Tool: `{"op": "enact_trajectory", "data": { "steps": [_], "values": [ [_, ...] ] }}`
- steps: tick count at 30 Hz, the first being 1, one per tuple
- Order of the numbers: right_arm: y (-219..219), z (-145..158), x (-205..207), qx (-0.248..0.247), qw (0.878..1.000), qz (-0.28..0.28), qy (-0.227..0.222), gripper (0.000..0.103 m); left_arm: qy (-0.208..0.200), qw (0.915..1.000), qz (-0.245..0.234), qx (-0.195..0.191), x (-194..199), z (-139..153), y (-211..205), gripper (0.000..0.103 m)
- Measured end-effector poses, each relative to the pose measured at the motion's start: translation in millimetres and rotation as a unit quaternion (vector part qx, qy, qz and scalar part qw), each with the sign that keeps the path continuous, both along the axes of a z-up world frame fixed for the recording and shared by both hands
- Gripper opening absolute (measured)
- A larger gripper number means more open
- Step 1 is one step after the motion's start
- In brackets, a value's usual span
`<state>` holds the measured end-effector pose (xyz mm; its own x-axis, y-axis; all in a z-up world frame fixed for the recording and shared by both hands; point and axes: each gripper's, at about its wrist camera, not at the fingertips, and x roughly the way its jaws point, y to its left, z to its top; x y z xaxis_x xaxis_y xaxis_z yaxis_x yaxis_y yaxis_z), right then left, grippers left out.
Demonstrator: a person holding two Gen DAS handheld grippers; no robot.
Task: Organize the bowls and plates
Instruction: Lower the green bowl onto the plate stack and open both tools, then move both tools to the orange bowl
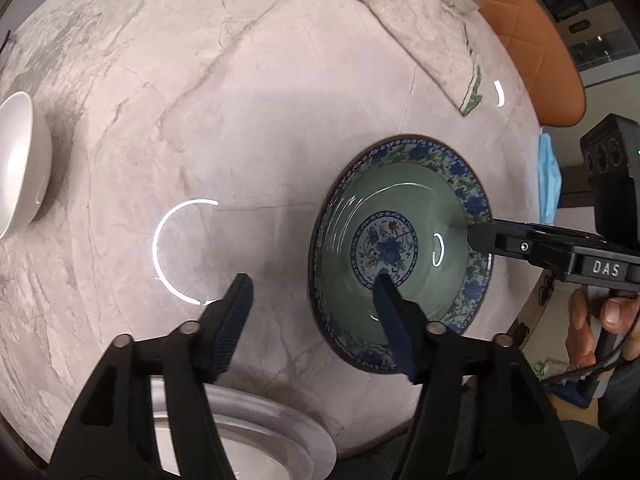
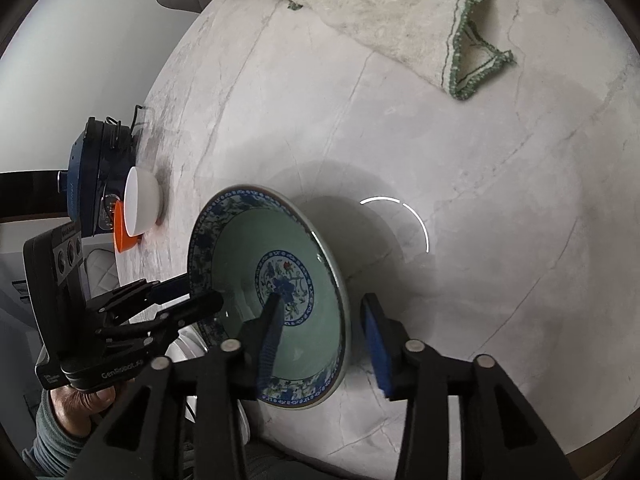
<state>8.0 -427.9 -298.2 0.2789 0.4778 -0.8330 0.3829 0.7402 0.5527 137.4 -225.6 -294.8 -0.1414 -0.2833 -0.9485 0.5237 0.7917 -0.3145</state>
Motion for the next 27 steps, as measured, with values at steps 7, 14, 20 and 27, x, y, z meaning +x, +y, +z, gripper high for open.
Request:
{"op": "enact_trajectory", "data": {
  "steps": [7,14,20,27],
  "values": [
    [-8,45,2,-0.035,0.998,-0.024,-0.049,0.071,-0.045,0.9867,0.129,-0.089,3,51,104,0.078],
    [43,90,68,0.017,0.994,0.019,-0.108,0.082,-0.076,0.9389,0.330,-0.061,32,49,286,0.078],
    [140,120,151,0.015,0.981,0.118,-0.151,0.083,-0.113,0.8970,0.421,-0.072,55,52,371,0.078],
    [266,119,235,0.013,0.960,0.230,-0.160,0.076,-0.107,0.8956,0.429,-0.050,112,32,419,0.078]
  ]
}}
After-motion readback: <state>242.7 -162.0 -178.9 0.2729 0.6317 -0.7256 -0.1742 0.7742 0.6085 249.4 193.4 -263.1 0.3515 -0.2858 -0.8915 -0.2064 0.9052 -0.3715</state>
